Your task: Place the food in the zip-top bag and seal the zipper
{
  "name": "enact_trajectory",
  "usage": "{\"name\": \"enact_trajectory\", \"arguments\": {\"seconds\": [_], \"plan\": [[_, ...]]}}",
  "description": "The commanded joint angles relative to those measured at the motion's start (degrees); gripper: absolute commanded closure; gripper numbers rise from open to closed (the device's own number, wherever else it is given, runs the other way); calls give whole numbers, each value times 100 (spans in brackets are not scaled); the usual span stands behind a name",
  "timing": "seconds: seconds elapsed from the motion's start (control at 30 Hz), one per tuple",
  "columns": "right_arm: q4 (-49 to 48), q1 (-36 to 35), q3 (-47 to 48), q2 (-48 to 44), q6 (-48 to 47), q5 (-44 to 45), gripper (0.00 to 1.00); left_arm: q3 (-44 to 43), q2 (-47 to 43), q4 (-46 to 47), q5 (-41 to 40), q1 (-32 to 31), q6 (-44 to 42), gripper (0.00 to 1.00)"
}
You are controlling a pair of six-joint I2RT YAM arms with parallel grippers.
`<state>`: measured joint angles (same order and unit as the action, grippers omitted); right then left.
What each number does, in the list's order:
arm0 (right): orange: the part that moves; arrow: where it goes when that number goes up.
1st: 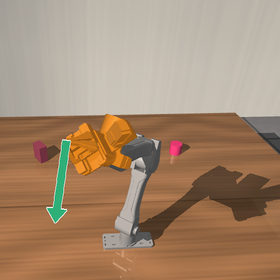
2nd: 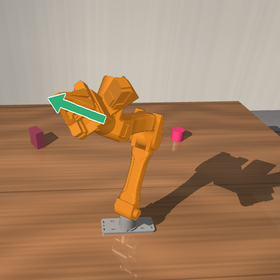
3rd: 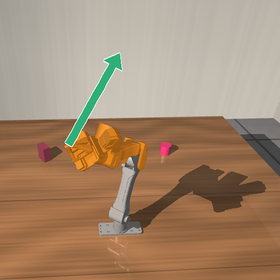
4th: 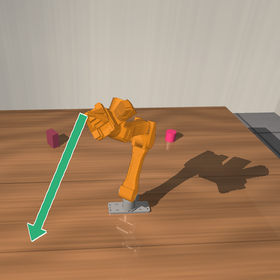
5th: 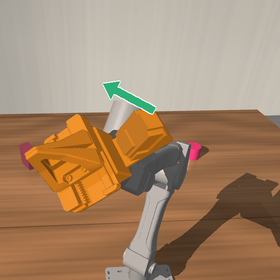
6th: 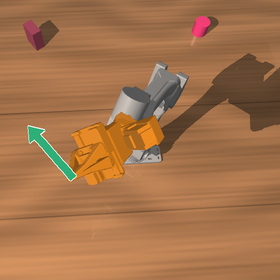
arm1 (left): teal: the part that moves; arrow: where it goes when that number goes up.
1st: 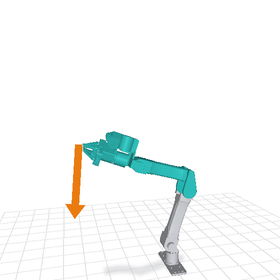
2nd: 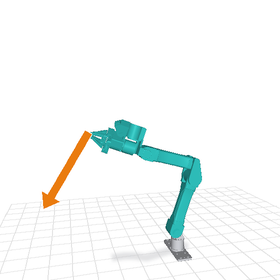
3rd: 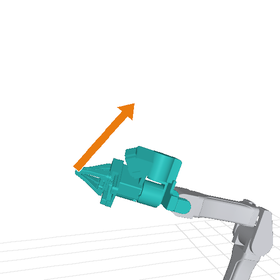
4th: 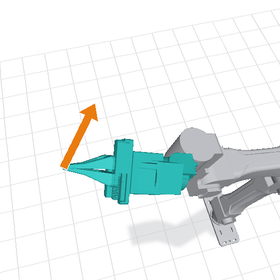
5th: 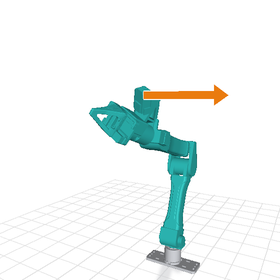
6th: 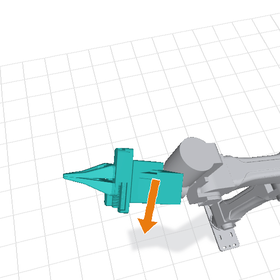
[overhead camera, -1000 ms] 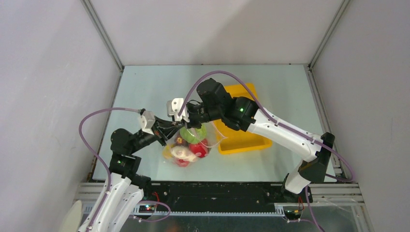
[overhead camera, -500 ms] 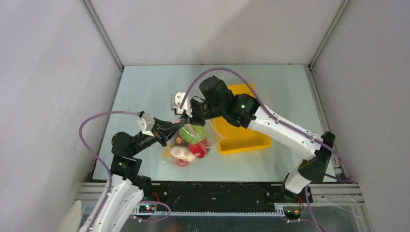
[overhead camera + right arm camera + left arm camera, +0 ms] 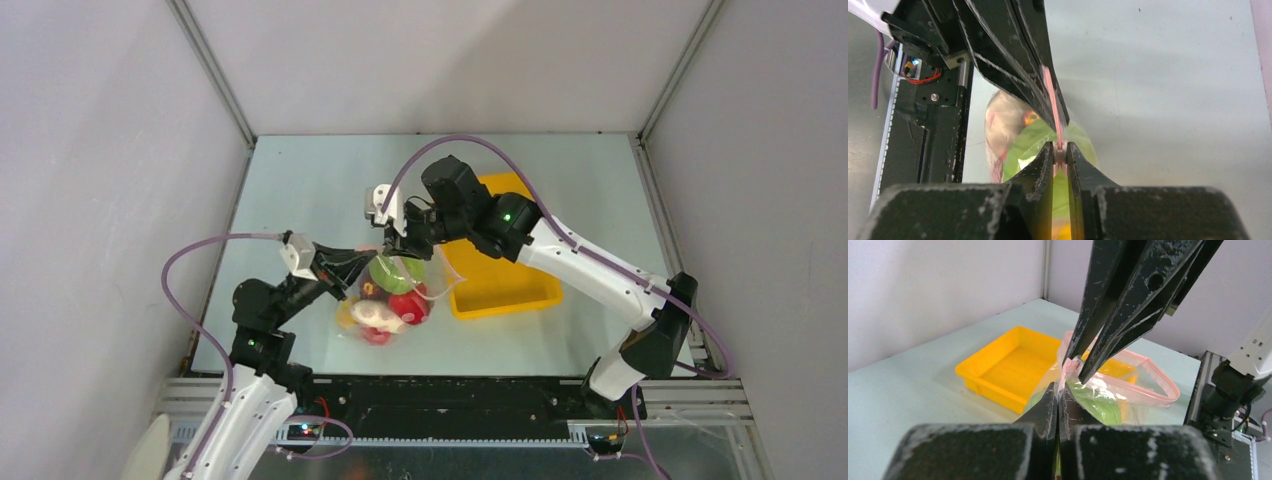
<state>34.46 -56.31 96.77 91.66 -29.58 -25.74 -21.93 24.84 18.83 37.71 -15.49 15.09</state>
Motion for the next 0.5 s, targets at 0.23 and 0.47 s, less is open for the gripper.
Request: {"name": "enact_trajectory", "arguments": {"seconds": [0.23,0.47], "plan": [[989,417,-488,-747,433,686,100,52,-277,603,-1555,61,98,100],[1270,500,-767,-1091,468,825,100,67,-253,550,-1708,56,32,100]]}}
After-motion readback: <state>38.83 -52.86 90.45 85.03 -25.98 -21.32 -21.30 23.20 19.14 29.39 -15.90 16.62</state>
